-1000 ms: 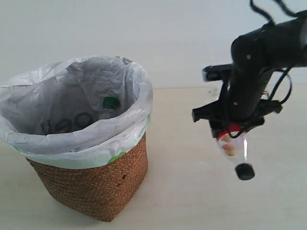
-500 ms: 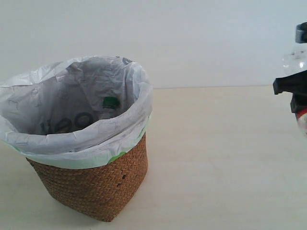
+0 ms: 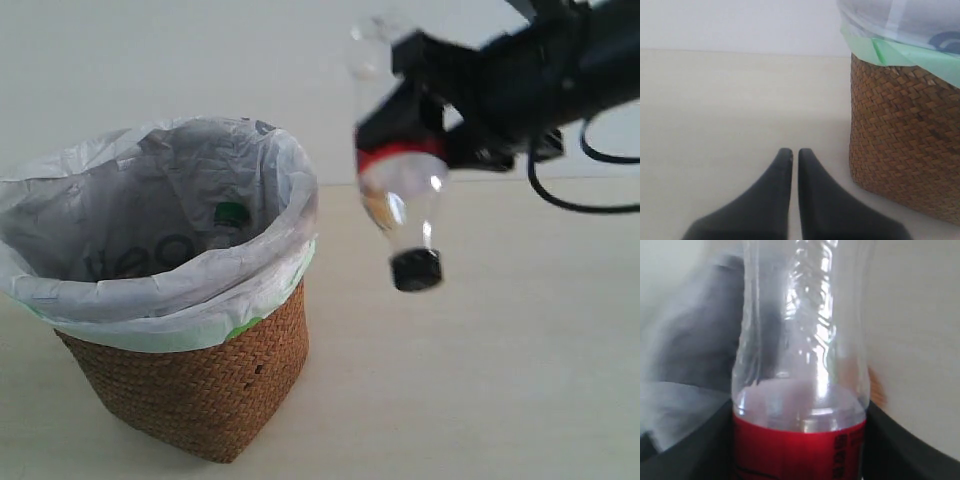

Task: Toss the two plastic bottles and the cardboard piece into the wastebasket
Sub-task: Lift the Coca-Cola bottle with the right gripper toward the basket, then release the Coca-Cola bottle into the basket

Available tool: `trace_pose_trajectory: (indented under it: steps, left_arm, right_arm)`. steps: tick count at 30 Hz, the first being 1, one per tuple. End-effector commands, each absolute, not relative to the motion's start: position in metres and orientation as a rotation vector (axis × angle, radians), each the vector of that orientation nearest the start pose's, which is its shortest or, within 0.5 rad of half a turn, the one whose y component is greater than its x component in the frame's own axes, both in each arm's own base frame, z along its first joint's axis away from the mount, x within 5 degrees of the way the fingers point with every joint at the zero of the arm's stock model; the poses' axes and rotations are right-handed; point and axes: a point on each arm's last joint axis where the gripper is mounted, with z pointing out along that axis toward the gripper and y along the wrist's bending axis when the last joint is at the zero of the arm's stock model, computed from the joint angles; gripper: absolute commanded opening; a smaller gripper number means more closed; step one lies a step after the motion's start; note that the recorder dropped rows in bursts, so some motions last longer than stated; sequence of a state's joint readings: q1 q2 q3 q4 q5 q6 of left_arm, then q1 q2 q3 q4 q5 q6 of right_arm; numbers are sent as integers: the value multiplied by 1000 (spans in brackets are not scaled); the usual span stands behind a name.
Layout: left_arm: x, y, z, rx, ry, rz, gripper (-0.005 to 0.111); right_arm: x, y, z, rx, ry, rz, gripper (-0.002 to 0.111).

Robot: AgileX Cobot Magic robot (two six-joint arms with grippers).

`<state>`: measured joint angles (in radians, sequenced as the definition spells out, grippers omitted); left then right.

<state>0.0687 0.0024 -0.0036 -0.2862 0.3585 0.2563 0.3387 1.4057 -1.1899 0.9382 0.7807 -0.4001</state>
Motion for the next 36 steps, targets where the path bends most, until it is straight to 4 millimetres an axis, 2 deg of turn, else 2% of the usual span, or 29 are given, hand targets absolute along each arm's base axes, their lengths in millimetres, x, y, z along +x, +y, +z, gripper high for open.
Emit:
trace_pose_trajectory:
  steps: [1,3,5,8,11,15,18,20,22,24,27,28,29,30,33,34,35,36]
  left_arm:
    - [53,-5,182,1,1829,-41,4]
    - [53,-5,182,1,1829,-41,4]
    - [53,-5,182,1,1829,-41,4]
    - [53,-5,182,1,1829,-41,4]
    - [53,-5,182,1,1829,-41,4]
    - [53,-5,182,1,1829,-41,4]
    - [53,-5,182,1,1829,-41,4]
    - [53,-5,182,1,1829,-41,4]
    - [53,-5,182,1,1829,-41,4]
    - [53,-5,182,1,1829,-41,4]
    - [53,-5,182,1,1829,-41,4]
    - [53,-5,182,1,1829,-41,4]
    - [53,-5,182,1,1829,-41,4]
    - [53,-5,182,1,1829,-41,4]
    - [53,-5,182,1,1829,-41,4]
    - [53,-5,182,1,1829,-41,4]
    - [53,-5,182,1,1829,-41,4]
    - [53,-5,182,1,1829,-41,4]
  right_arm:
    - [260,155,396,-385,2070,1182,0]
    - [261,149,397,-378,2077,1129,0]
    - [265,142,389,-367,2147,1023,0]
    - [276,124,365,-276,2345,706,0]
    - [284,93,335,-121,2498,251,0]
    - [282,53,313,40,2522,-312,0]
    - [279,37,312,81,2498,-554,0]
    - [278,35,312,83,2497,-585,0]
    - [279,39,310,104,2498,-517,0]
    - [282,47,309,109,2488,-371,0]
    - [289,69,306,54,2473,-73,0]
    - [292,82,309,34,2443,116,0]
    - [295,92,313,-22,2417,235,0]
    - [298,104,324,-49,2372,404,0]
    - [295,138,373,-158,2177,934,4]
    - [289,150,398,-278,2067,1120,10]
    - [283,162,439,-344,1868,1407,35]
    - [282,170,460,-348,1808,1471,70]
